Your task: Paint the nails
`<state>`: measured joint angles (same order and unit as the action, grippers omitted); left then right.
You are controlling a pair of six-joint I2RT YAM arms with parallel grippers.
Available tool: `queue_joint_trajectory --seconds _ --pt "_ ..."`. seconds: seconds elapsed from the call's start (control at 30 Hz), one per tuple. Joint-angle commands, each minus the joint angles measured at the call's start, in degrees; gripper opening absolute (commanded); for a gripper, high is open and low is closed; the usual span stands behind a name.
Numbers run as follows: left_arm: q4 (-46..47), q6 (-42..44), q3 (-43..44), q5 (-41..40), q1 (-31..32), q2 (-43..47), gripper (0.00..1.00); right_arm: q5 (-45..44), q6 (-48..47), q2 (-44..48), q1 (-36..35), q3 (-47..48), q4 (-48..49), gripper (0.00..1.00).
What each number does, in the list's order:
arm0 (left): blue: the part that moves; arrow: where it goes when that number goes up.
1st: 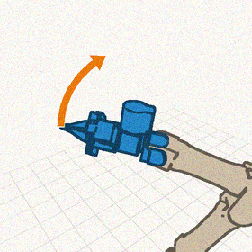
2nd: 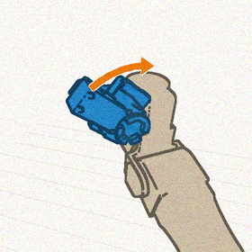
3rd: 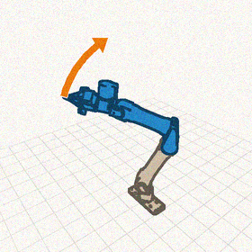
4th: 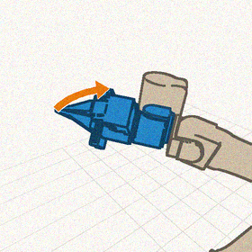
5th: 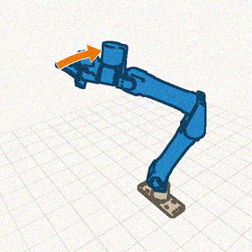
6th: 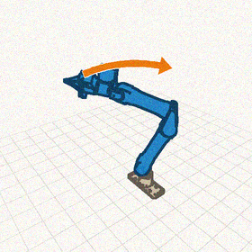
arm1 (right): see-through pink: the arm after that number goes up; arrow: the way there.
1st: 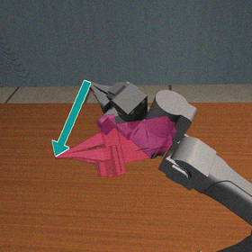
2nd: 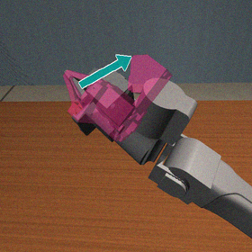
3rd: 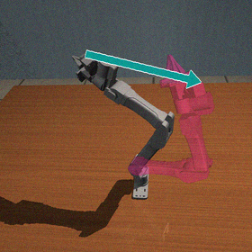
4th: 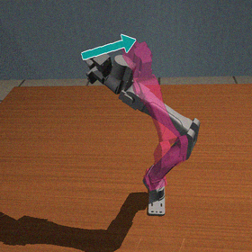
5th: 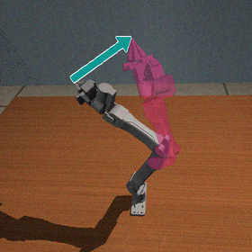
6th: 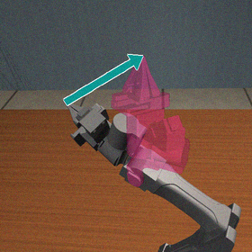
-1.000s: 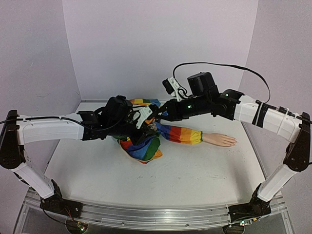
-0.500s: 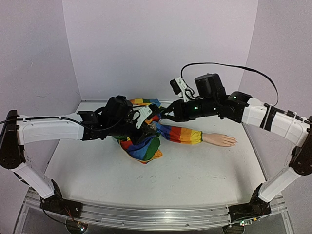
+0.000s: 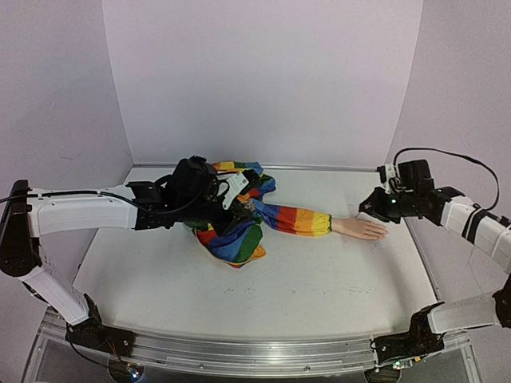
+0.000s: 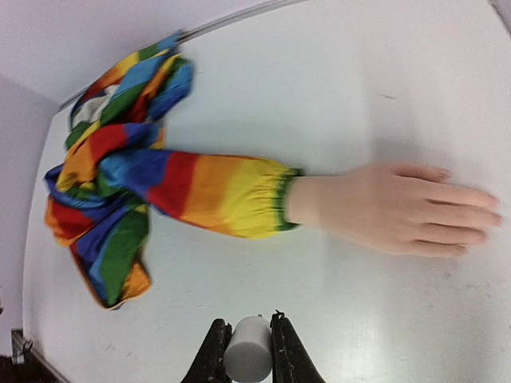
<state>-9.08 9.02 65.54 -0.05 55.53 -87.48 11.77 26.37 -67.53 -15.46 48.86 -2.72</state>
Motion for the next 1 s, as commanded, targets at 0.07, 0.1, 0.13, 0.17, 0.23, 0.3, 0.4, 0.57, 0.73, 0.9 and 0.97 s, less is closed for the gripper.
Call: queue_joint_trajectory --seconds 0.07,0.1,0.13,0.17,0.23,0.3,0.4,0.57,0.73,0.9,0.97 --pt "1.79 0.84 2.19 -0.12 -0.63 0.73 0.0 -3.89 -2.0 5.21 16.11 -4.75 -1.9 0.0" --pt "1.79 0.91 2.29 0.67 -0.66 0.73 0.0 -5.21 -2.16 5.07 18.4 -4.64 -1.86 0.0" --pt "1.79 0.98 2.48 1.48 -0.68 0.78 0.0 -5.72 -2.76 4.85 20.63 -5.1 -1.6 0.0" --pt "1.79 1.17 2.51 1.79 -0.68 0.86 0.0 -5.5 -3.1 4.53 22.97 -5.77 -1.02 0.0" --pt "1.79 1.44 2.87 2.08 -0.72 1.22 0.0 -2.61 -3.61 3.3 26.95 -6.65 0.48 0.0" --pt "1.79 1.65 3.18 2.43 -1.05 1.7 0.0 -1.83 -3.61 2.34 29.49 -7.5 1.64 0.0" --pt "1.83 1.56 3.85 3.22 -1.83 2.14 0.0 -0.97 -3.2 1.68 32.18 -9.0 2.19 0.0" --pt "1.87 0.24 5.43 4.9 -2.83 1.27 0.0 3.68 -2.1 0.53 34.72 -13.36 7.52 0.0" --pt "2.61 -2.87 6.62 5.73 -3.31 0.06 0.0 8.58 -3.15 -0.85 35.1 -17.66 15.49 0.0" --pt "3.88 -3.85 6.62 5.67 -3.49 0.23 0.0 10.56 -4.96 -5.79 35.07 -18.26 19.8 0.0" --pt "4.7 -3.98 6.54 5.15 -3.54 0.0 0.0 11.81 -5.94 -7.73 35.09 -17.91 20.68 0.0"
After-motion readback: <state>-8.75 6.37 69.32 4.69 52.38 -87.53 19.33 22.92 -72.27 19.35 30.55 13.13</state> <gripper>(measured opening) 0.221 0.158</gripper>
